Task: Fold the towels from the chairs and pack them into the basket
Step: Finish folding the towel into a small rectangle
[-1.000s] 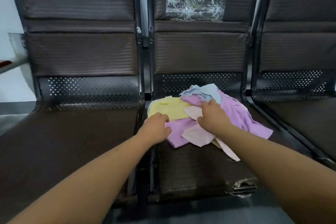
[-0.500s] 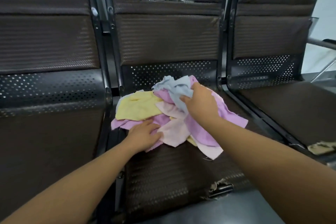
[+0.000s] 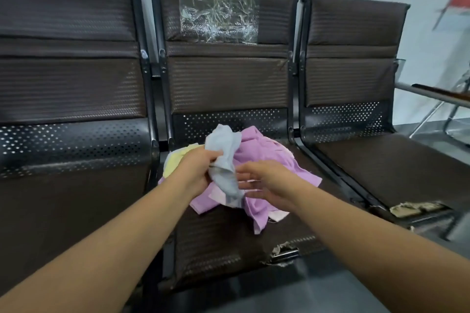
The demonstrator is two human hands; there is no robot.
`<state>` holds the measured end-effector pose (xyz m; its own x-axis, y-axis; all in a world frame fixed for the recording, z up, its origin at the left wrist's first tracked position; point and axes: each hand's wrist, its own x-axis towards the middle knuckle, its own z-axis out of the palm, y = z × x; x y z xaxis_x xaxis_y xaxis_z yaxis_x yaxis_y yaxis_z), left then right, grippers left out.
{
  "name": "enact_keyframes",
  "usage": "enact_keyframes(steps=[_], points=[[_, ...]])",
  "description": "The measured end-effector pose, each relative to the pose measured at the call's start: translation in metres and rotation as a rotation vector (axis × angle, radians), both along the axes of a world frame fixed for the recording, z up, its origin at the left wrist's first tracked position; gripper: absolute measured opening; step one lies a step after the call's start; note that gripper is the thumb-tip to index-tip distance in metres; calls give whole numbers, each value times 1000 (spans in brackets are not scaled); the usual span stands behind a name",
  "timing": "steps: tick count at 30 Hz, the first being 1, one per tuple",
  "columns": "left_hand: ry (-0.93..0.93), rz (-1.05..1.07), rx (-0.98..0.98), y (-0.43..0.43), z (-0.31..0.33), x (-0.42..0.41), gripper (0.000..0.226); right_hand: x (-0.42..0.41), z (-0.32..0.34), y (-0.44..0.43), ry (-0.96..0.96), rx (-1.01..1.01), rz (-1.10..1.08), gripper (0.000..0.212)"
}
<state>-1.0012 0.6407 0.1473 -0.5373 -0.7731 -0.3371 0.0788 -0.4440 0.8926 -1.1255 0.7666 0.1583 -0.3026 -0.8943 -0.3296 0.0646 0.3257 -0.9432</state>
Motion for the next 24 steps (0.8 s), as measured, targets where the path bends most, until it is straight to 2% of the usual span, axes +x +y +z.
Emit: enact_keyframes(steps=[2,4,5,9,12,13,15,17,20,22,24], points=[[51,-67,-35,15,20,18,33,0,8,-3,-294,43,-139,49],[90,-150,-29,36,39,41,38,4,16,-10,-451,41,-205,61],[106,-204,-24,44,46,51,40,9,19,-14,-480,39,-196,59],[1,-366,-53,65,53,91,47,53,30,-26,-398,72,-25,26],[-34,-446,-41,66,48,119,49,74,33,-32,-274,-42,-64,45],[-20,-422,-15,64,46,127,49,80,37,-32,-272,-99,-58,42],[3,-267,106,55,40,142,67,93,43,-32,-289,-188,7,25],[61,-139,185,47,36,152,80,109,51,-26,-275,-231,107,20],[166,-69,197,49,37,161,57,131,42,-17,-180,-130,243,27],[105,89,110,47,30,161,34,141,28,-14,-135,30,299,28],[-18,234,-70,44,23,168,20,143,17,-15,-208,151,292,25]])
